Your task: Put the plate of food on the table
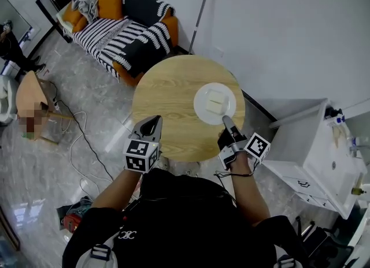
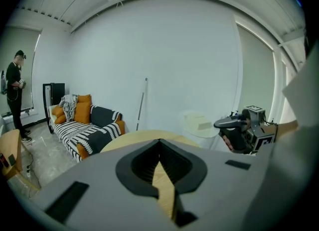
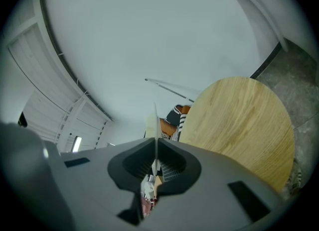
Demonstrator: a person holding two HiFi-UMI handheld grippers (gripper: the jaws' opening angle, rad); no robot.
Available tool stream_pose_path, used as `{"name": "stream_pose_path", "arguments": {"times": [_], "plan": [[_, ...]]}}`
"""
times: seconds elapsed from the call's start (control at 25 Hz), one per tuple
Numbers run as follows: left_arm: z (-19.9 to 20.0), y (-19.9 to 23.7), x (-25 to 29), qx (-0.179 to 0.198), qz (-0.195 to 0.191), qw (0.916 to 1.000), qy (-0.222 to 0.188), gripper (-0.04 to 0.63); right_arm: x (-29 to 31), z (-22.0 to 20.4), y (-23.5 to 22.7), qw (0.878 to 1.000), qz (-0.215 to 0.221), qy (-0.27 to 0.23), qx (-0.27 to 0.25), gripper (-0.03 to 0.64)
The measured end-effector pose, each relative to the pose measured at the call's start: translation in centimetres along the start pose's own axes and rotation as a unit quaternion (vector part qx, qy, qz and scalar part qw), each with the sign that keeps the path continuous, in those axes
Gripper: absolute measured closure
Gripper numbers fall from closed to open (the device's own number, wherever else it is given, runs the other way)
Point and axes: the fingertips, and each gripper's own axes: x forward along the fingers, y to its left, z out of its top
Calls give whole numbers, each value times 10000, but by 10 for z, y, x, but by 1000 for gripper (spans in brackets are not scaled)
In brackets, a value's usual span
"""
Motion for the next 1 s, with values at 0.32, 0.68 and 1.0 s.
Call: {"name": "stream_pose_path", "arguments": {"times": [0.32, 0.68, 1.0], "plan": [[9, 34, -3, -56, -31, 9999, -83, 589, 20, -16, -23, 9992, 394, 5, -81, 594], [11, 45, 1, 17, -231, 9997, -103, 589, 29, -35, -86, 9990, 23, 41, 444, 592], [13, 58, -4, 40, -186, 9998, -93, 588, 38, -55, -133, 9947, -139, 150, 1006, 592]]}}
